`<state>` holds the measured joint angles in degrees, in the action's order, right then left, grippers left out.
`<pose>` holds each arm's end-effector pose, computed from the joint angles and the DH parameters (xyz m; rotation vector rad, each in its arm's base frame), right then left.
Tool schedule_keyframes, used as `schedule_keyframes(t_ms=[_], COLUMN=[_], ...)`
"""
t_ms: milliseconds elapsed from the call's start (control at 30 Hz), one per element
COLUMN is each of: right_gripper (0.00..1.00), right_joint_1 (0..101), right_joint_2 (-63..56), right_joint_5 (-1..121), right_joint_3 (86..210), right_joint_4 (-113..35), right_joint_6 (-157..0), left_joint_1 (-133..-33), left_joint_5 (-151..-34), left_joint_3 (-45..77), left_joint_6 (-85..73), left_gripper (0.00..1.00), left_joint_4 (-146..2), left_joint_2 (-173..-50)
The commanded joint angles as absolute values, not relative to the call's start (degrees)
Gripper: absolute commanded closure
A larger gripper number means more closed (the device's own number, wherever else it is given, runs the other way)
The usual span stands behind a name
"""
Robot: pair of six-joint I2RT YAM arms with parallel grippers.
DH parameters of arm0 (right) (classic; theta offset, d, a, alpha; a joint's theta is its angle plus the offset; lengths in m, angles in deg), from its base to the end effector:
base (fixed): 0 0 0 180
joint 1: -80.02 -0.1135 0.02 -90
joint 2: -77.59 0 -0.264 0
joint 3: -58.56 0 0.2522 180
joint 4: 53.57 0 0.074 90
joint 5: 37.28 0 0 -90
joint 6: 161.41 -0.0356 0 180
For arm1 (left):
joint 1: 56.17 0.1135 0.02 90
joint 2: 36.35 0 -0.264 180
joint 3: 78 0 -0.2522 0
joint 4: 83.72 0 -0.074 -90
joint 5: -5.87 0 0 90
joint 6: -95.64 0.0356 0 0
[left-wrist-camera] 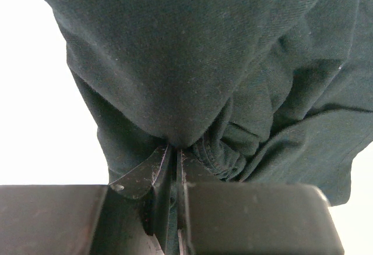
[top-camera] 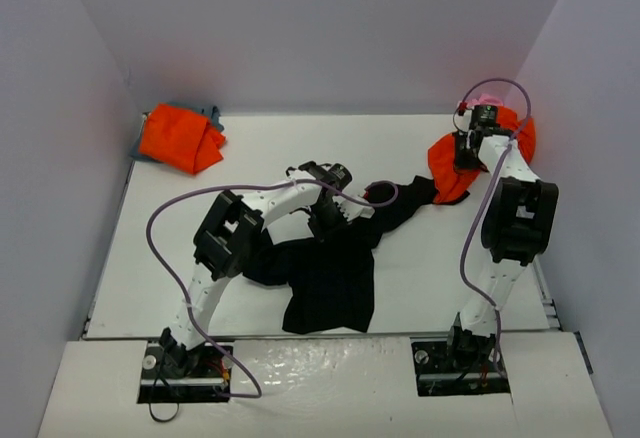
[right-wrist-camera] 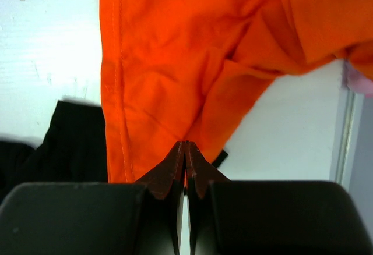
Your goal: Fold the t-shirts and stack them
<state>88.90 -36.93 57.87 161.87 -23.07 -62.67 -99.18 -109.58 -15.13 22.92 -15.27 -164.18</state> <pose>0.4537 -0.0676 0.2318 -0.0435 2.2954 -0.0556 0.3184 -0.3179 0.1709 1.5484 2.5393 -0.7175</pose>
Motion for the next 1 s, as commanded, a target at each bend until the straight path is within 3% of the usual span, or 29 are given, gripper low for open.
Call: schedule_keyframes(t_ms=[0, 400, 567, 733, 967], right_gripper=[1.0, 1.0, 1.0, 1.0, 1.0], right_joint_1=[88.0, 85.0, 84.9, 85.5, 86.3], right_joint_2=[-44.7, -55.9, -65.3, -77.5, -82.1], right_joint_5=[59.0, 55.3, 51.8, 38.4, 22.1], right_joint_3=[171.1, 181.0, 196.4, 215.2, 217.7], right_joint_4=[-20.0, -16.5, -15.7, -19.6, -26.6], right_joint_6=[-64.1, -63.0, -63.6, -61.5, -54.3], left_joint_1=[-99.2, -99.2, -99.2, -99.2, -99.0], left_joint_5=[-103.9, -105.5, -105.7, -104.9, -104.7], left_joint_3=[-11.5, -11.9, -11.2, -10.7, -10.3], left_joint_6=[23.9, 24.8, 25.1, 25.7, 25.9], left_gripper=[1.0, 1.0, 1.0, 1.0, 1.0], left_joint_4=[-13.4, -12.8, -12.4, -12.6, -13.0], left_joint_2=[-168.6, -169.5, -168.8, -168.1, -168.9])
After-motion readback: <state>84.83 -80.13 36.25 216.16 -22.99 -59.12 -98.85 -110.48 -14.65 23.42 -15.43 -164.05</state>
